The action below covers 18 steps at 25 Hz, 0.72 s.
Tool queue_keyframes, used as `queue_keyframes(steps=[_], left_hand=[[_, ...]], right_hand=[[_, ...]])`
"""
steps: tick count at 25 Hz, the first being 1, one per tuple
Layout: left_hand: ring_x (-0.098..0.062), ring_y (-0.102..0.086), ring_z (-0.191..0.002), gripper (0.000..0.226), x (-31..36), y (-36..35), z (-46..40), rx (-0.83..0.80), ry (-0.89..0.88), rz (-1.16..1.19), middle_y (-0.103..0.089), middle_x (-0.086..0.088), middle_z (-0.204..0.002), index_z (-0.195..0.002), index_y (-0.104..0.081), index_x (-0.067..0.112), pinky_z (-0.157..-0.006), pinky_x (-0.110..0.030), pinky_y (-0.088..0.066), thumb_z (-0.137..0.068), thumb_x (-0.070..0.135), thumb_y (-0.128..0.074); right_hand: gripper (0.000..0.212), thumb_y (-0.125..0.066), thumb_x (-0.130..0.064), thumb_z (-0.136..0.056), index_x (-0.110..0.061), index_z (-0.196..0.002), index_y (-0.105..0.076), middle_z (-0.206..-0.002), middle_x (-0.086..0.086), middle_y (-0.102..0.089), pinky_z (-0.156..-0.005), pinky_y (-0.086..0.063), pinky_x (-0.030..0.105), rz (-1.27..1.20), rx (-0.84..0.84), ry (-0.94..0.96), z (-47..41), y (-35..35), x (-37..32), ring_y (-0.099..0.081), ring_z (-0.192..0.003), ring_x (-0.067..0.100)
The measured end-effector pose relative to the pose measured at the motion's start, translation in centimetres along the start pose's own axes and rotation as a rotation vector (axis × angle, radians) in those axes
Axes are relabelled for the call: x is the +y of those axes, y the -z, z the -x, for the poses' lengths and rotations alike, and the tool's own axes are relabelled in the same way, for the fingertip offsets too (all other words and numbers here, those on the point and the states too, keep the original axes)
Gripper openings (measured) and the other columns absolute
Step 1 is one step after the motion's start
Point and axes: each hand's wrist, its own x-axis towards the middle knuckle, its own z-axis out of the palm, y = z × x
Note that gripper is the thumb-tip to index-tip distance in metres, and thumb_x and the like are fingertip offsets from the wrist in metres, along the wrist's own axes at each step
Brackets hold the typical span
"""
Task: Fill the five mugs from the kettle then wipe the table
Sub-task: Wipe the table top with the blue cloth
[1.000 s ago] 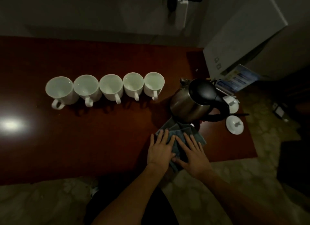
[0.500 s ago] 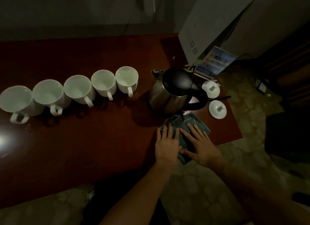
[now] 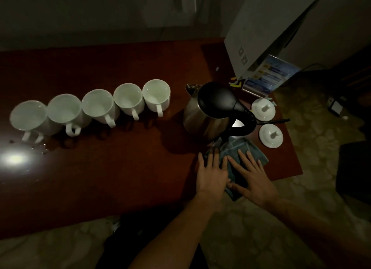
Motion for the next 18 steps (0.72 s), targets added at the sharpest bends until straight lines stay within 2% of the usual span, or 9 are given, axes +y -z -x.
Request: queue_keyframes(steps=[4, 6, 8, 12, 15, 18], left_hand=[[-0.034, 0.014, -0.151, 0.078, -3.3, -0.8, 3.5, -0.045, 0.071, 0.033, 0.012, -0.02, -0.163, -0.158, 0.0, 0.013, -0.112, -0.073, 0.004, -0.101, 0.051, -0.039], [-0.034, 0.015, -0.151, 0.077, -6.9, -1.5, 5.6, -0.031, 0.119, 0.039, 0.013, -0.022, -0.162, -0.158, 0.0, 0.014, -0.11, -0.075, 0.004, -0.102, 0.051, -0.037], [-0.033, 0.016, -0.151, 0.077, -11.2, -2.1, 7.7, -0.015, 0.183, 0.058, 0.015, -0.021, -0.162, -0.158, 0.002, 0.016, -0.11, -0.074, 0.005, -0.102, 0.054, -0.035], [-0.029, 0.016, -0.152, 0.076, -20.5, -3.7, 12.8, 0.041, 0.326, 0.139, 0.014, -0.017, -0.164, -0.158, 0.001, 0.02, -0.113, -0.071, 0.005, -0.101, 0.057, -0.034], [-0.025, 0.017, -0.152, 0.074, -27.4, -5.4, 17.2, 0.09, 0.413, 0.19, 0.014, -0.014, -0.164, -0.158, -0.002, 0.023, -0.114, -0.068, 0.004, -0.1, 0.058, -0.032], [-0.022, 0.014, -0.152, 0.074, -33.7, -6.7, 21.2, 0.132, 0.475, 0.231, 0.013, -0.01, -0.165, -0.159, -0.005, 0.027, -0.115, -0.066, 0.003, -0.099, 0.058, -0.035]], right_hand=[[0.098, 0.005, -0.1, -0.069, -0.052, -0.153, 0.016, -0.163, -0.011, 0.032, -0.123, 0.015, 0.044, 0.085, -0.07, 0.09, -0.9, -0.3, -4.8, 0.034, -0.15, 0.017], [0.097, 0.009, -0.1, -0.067, -0.052, -0.151, 0.02, -0.158, -0.013, 0.038, -0.121, 0.019, 0.043, 0.106, -0.085, 0.152, -2.1, -0.5, -8.9, 0.036, -0.148, 0.014], [0.092, -0.001, -0.096, -0.075, -0.051, -0.153, 0.018, -0.16, -0.013, 0.036, -0.119, 0.022, 0.041, 0.141, -0.104, 0.23, -3.8, -0.8, -13.2, 0.035, -0.149, 0.015], [0.087, -0.025, -0.08, -0.085, -0.048, -0.158, 0.009, -0.165, -0.011, 0.028, -0.126, 0.011, 0.05, 0.218, -0.112, 0.363, -7.4, -1.9, -23.7, 0.031, -0.152, 0.02], [0.089, -0.048, -0.066, -0.094, -0.045, -0.161, 0.006, -0.165, -0.01, 0.027, -0.125, 0.015, 0.048, 0.267, -0.133, 0.448, -9.4, -3.3, -32.0, 0.031, -0.151, 0.02], [0.089, -0.049, -0.067, -0.095, -0.046, -0.161, 0.008, -0.167, -0.009, 0.026, -0.123, 0.017, 0.048, 0.304, -0.14, 0.507, -10.7, -4.7, -39.4, 0.032, -0.151, 0.02]])
